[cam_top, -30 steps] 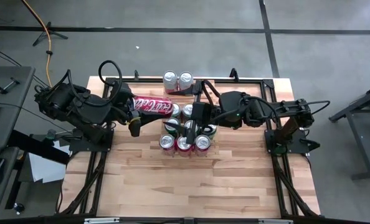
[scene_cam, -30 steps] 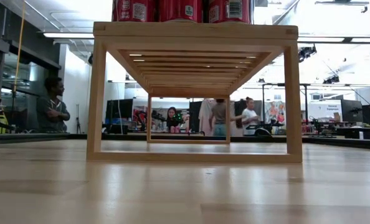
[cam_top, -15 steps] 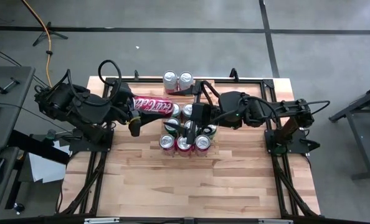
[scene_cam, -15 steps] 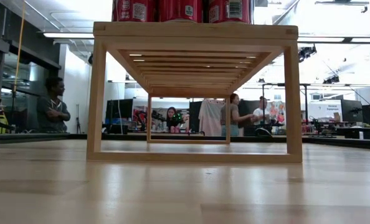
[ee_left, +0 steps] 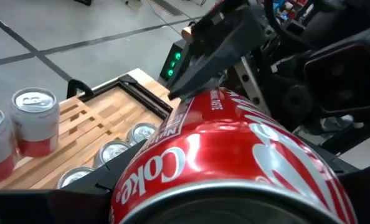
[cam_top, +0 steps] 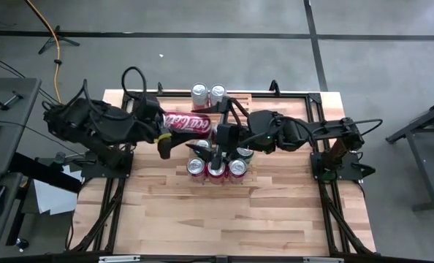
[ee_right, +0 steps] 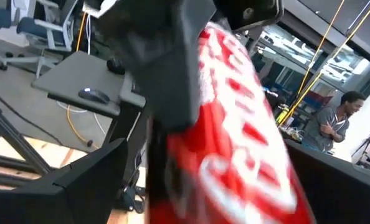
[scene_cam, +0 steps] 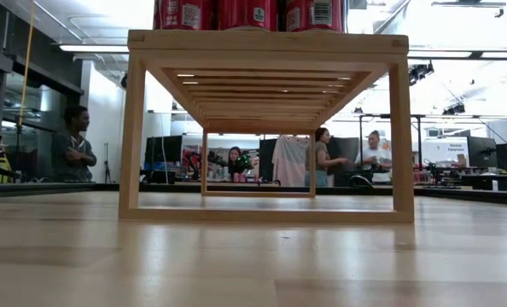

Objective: Place canned beverage on shelf
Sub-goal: Put the red soda can on the shelf aligned with the other red soda cans

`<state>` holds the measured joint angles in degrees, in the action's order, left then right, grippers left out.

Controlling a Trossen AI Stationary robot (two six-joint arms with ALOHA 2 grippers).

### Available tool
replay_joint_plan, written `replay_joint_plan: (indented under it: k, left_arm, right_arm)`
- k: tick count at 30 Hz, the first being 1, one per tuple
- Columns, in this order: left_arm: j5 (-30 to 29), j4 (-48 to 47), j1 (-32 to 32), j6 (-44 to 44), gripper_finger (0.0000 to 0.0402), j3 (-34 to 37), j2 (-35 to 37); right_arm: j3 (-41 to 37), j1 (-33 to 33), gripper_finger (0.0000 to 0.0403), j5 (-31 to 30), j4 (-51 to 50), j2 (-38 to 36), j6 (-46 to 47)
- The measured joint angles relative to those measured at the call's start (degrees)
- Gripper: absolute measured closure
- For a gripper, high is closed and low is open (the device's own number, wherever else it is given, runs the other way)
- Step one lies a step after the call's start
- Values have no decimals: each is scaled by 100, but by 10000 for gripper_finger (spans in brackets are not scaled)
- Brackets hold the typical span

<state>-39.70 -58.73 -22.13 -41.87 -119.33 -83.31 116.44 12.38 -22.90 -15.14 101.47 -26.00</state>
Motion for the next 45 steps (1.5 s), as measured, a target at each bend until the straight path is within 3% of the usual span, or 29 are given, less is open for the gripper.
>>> replay_joint_plan:
  k: [16,23,26,32,40,45]
  left_arm:
    - [225,164,153,5,149,0,-188]
    - [261,190,225,3,149,0,-186]
    - [282,194,270,1,129,0,-186]
    - [355,191,351,241,87,-7,-141]
    - [254,75,424,610,82,-7,312]
    - [-655,-739,198,483,81,106,646]
  right_arm:
    - [0,44,10,-17,-93,-11,-514]
    - [0,59,76,-350,-133,-11,-507]
    - [0,105,112,-486,-139,-11,-515]
    - [0,207,117,-968,-271,-22,-608]
    - [0,201,117,-1318,-1279,-289,-400]
    - [0,168,117,-1306,-2787,-645,500]
